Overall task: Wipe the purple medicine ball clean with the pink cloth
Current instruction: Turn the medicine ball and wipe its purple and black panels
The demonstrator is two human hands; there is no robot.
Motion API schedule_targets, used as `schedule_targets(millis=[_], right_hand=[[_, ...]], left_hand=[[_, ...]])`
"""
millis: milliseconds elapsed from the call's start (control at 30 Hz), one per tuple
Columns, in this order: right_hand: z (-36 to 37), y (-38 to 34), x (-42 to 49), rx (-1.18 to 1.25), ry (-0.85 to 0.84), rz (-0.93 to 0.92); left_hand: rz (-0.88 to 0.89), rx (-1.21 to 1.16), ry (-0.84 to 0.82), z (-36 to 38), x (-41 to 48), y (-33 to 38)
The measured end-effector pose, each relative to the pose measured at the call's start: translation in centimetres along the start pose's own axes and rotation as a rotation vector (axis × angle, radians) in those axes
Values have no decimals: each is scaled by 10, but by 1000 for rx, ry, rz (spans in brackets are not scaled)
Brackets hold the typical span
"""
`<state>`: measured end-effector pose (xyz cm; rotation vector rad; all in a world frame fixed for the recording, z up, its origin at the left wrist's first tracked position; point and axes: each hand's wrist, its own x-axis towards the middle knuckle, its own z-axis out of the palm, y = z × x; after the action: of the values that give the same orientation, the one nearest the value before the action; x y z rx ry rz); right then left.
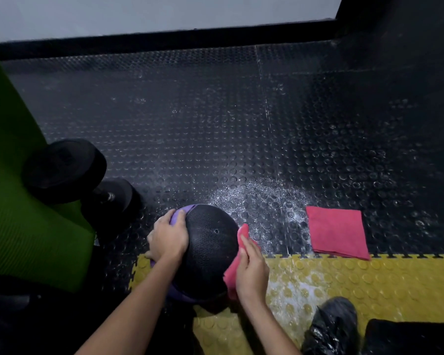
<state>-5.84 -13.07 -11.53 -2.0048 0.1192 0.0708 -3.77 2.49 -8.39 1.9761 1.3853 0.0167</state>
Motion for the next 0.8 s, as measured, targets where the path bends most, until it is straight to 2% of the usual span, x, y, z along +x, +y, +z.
schedule_targets(millis=[133,200,300,433,633,700,800], right_hand=[[15,-24,-16,-108,-40,-271],[18,-25,-15,-129,-55,-330],[10,-19,-6,-73,-44,-274],[1,-17,4,-15,-48,-60],[6,-31,-4,-102,-152,-317],[-1,-24,5,-81,-172,-204],[-16,-2,26,-71,-179,190]], left_hand=[[14,52,-5,2,-3,4],[18,38,-9,0,-1,-1],[20,15,-17,-2,-1,-6],[46,36,-4,2,-12,-2],[65,57,-7,1,-10,-5],[70,42,-7,-1,-10,-9],[84,24,17,-3,-17,-12]])
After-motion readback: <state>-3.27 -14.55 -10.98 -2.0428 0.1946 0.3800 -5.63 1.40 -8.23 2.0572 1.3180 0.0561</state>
